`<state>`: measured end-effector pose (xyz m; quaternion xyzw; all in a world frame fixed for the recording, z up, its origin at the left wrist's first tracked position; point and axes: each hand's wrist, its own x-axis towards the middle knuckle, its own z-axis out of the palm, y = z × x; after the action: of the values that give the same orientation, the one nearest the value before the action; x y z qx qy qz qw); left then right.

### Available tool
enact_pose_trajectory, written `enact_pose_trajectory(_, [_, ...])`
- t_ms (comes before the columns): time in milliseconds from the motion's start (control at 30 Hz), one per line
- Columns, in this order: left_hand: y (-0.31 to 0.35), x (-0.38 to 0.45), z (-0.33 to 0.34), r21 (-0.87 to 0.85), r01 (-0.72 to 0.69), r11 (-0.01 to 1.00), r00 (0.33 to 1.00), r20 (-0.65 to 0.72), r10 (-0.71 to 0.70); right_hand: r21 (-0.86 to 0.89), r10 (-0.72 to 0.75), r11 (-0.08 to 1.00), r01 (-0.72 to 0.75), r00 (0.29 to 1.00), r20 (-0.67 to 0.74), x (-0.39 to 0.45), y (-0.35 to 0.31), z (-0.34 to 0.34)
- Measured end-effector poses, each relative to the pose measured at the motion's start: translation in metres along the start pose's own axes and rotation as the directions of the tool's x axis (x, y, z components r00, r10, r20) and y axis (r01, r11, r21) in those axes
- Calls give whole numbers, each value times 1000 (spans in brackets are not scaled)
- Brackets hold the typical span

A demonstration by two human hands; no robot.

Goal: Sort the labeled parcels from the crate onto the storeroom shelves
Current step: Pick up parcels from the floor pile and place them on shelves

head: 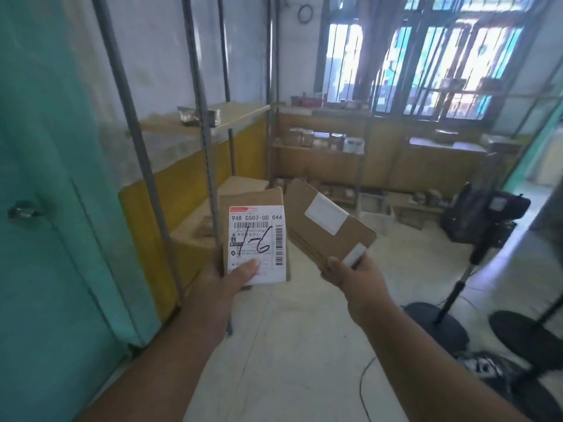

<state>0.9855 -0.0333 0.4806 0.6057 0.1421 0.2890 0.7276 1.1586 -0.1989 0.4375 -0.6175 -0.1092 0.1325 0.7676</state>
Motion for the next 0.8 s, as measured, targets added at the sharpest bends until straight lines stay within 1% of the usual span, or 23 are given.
enact_pose_trajectory(133, [-9, 95, 71, -17, -25, 1000, 991, 133, 27, -21, -58, 998, 57, 996, -71, 85, -31, -48])
enact_pose_trajectory(200, [-24, 140, 105, -35, -35, 999, 985, 166, 40, -37, -81, 996, 77, 991, -111, 131, -33, -71])
enact_pose_trajectory(267, [-44, 186, 137, -45, -36, 998, 983, 180, 43, -52, -99, 994, 93, 987, -126, 182, -31, -91])
enact_pose_trajectory(400, [-77, 275, 190, -34, -58, 998, 987, 147, 62, -100, -100, 991, 88, 988, -115, 299, -22, -118])
enact_pose_trajectory(567, [-82, 377, 225, -30, -62, 998, 998, 4, 62, -176, -59, 982, 62, 998, 23, 441, -33, -108])
enact_pose_trajectory(733, [-89, 466, 229, -23, -111, 994, 991, -76, 109, -205, -32, 976, 70, 983, 182, 563, -27, -57])
enact_pose_trajectory(800, [-94, 506, 221, 26, -128, 991, 985, -112, 131, -196, -31, 978, 79, 971, 237, 605, -16, -37])
